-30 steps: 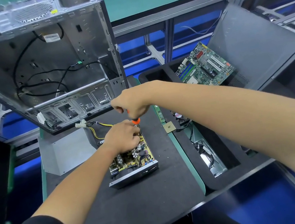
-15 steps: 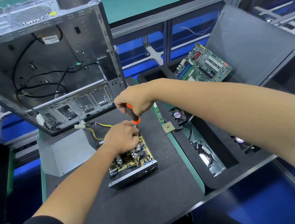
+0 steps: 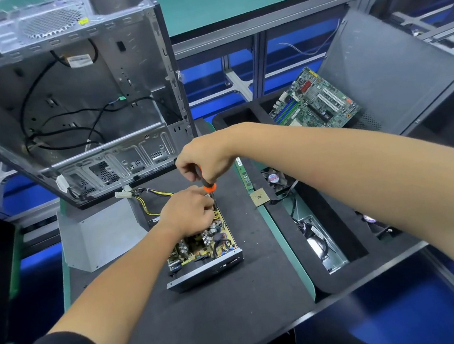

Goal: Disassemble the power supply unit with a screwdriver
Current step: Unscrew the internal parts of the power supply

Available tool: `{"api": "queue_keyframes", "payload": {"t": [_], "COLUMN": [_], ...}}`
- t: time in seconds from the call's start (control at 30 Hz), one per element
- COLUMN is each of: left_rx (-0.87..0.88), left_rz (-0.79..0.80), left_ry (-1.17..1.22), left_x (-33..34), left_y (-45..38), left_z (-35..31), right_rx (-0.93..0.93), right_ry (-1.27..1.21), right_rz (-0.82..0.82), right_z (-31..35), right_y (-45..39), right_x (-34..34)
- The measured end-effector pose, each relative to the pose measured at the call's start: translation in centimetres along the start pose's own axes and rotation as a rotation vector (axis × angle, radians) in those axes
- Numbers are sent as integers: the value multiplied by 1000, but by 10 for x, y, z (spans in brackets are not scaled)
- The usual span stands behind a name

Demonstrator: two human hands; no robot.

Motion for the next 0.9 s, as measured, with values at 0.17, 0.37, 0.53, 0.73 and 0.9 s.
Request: {"api": "queue_keyframes", "payload": {"t": [0.17,0.37,0.53,0.73,0.9], "left_rx": [-4,2,2,10,6], "left_rz": [17,15,20,10,21], "left_ry": [-13,-28,-35,-29,-41], "left_x": [1,1,2,2,1], "left_y": [-1,1,-1,-1,0], "left_z": [1,2,2,1,-1], "right_rx": [106,-14,94,106,59], "right_ry": [287,93,-41,117,38], "right_rz": [13,-43,-13,2,18], "right_z": [0,2,-5,-5,-3], "right_y": [-8,-5,-1,-5,-3], "right_x": [3,-3,-1,2,3]}}
Point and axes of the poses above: each hand's wrist, its own y-axis away from the middle knuckle, its own x-axis out of the palm, z = x × y, the point moved 5 cm from there along -y, towards the middle knuckle, and after that the axes turned 11 degrees about y, right-handed, at the moved point
